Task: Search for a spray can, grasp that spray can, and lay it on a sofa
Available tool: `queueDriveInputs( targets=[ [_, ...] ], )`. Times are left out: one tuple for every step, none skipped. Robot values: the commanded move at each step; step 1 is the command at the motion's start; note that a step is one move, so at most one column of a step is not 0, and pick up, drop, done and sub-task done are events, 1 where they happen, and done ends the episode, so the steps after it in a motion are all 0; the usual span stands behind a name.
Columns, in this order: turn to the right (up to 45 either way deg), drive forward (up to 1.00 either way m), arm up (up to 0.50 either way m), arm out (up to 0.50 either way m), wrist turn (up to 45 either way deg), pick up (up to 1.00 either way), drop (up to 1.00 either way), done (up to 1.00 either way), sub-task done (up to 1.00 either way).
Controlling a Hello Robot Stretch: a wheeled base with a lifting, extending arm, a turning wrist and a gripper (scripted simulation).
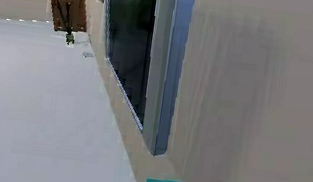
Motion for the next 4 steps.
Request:
queueDriveInputs(
  targets=[
    [-42.0,0.00,0.00,0.00,0.0,0.00,0.00,0.00,0.00],
    [0.0,0.75,0.00,0.00,0.0,0.00,0.00,0.00,0.00],
    [6.0,0.00,0.00,0.00,0.0,0.00,0.00,0.00,0.00],
    [0.0,1.00,0.00,0.00,0.0,0.00,0.00,0.00,0.00]
  ],
)
